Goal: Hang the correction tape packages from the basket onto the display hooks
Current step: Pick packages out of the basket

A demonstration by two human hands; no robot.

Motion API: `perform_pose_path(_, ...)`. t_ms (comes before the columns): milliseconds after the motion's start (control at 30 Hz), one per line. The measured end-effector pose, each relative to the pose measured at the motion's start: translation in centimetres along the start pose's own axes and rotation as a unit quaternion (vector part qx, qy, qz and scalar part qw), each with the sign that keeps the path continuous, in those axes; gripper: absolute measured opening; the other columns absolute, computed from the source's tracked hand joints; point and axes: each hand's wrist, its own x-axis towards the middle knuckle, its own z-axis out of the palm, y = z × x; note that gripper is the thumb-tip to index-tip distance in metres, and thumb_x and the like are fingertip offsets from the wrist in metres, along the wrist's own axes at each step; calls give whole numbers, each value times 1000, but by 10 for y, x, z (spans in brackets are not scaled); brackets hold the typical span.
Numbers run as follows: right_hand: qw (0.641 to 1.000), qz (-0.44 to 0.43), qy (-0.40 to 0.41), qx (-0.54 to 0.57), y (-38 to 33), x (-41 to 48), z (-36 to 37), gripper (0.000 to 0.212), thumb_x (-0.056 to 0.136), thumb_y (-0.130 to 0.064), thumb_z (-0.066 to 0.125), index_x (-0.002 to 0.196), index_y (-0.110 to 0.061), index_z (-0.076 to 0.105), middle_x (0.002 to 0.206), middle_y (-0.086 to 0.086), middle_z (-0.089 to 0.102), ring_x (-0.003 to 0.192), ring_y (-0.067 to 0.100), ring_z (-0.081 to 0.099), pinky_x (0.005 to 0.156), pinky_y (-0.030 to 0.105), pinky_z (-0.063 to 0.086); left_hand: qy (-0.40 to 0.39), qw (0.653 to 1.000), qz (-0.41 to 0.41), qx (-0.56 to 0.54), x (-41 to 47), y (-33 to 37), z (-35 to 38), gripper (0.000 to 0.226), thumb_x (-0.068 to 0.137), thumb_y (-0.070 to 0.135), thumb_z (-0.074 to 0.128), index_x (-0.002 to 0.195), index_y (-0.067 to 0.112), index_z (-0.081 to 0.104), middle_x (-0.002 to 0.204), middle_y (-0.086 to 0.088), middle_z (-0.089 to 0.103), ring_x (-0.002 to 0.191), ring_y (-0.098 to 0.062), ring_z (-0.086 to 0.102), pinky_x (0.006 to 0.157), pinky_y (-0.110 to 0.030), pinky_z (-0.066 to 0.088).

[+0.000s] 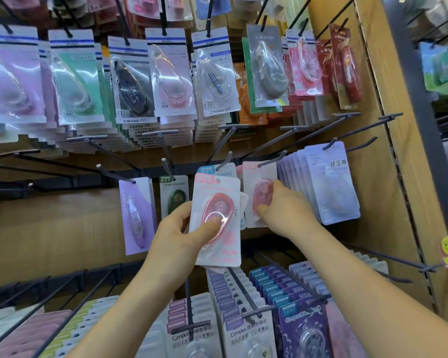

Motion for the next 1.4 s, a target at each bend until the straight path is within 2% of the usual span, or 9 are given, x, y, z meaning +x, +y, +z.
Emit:
perform_pose_path(167, 972, -74, 36, 221, 3, -45, -14, 29, 104, -33, 43, 127, -23, 56, 116, 0, 67, 103, 22, 65, 80, 35, 55, -26, 998, 0, -50, -4, 6, 3, 47, 77, 38, 66, 121, 25, 62, 107, 3, 74, 98, -17, 72, 80, -36, 58)
perform_pose_path(333, 805, -14, -186, 563, -1, -81, -25, 25, 101, -32, 51, 104, -19, 73, 98, 7, 77, 90, 24, 74, 69, 31, 60, -61, 987, -24, -146, -8, 6, 12, 44, 81, 33, 72, 123, 23, 64, 112, -3, 73, 102, -23, 71, 81, -37, 56)
perform_pose_path(533, 848, 8, 0, 530, 9, -76, -15, 27, 102, -16, 50, 88, -16, 73, 88, 4, 76, 94, 30, 71, 84, 48, 57, 0, 975, 28, -218, -13, 10, 17, 39, 87, 21, 63, 126, 22, 60, 118, -8, 71, 103, -25, 71, 76, -36, 59)
perform_pose_path(633, 861, 4, 56, 506, 15, -75, -14, 28, 103, -17, 48, 85, -15, 69, 82, -3, 75, 84, 19, 70, 71, 34, 57, 103, 978, 131, -128, -14, 12, 13, 50, 96, 13, 57, 131, 47, 46, 118, 3, 71, 102, -13, 70, 76, -29, 60)
perform_pose_path(800, 865, -26, 91, 493, 11, -78, -15, 23, 102, -17, 49, 88, -19, 67, 78, -10, 72, 69, 3, 64, 57, 18, 51, 41, 993, 84, 77, -19, 16, 29, 40, 99, 9, 52, 98, 44, 73, 108, 28, 69, 108, 15, 57, 101, -21, 48)
perform_pose_path(967, 865, -68, 155, 472, 12, -82, -17, 22, 102, -15, 46, 94, -28, 61, 72, -7, 66, 64, 4, 62, 54, 19, 46, 0, 999, 32, -8, -19, 26, 44, 34, 93, 29, 60, 79, 3, 77, 84, -14, 74, 79, -13, 67, 77, -29, 51)
perform_pose_path(1100, 878, -108, 175, 431, 21, -84, -22, 18, 102, -20, 47, 95, -32, 57, 60, -3, 56, 47, 5, 48, 43, 16, 35, -11, 999, -14, -50, -16, 36, 48, 43, 81, 56, 53, 76, 23, 80, 82, 2, 77, 82, -15, 74, 87, -37, 52)
perform_pose_path(1267, 896, -119, 125, 410, 29, -89, -29, 9, 92, -43, 58, 93, -36, 63, 87, -21, 66, 77, -1, 62, 62, 13, 47, 26, 999, 16, -34, 0, 40, 57, 38, 96, 33, 57, 78, 4, 74, 84, -16, 74, 89, -37, 69, 86, -53, 54)
perform_pose_path(1400, 934, -128, 33, 332, 39, -90, -28, 49, 74, -51, 77, 114, -55, 50, 104, -28, 63, 99, -7, 59, 80, 14, 50, 41, 999, 27, -16, 12, 46, 67, 45, 98, 32, 56, 83, -7, 69, 88, -19, 72, 82, -37, 68, 85, -56, 53)
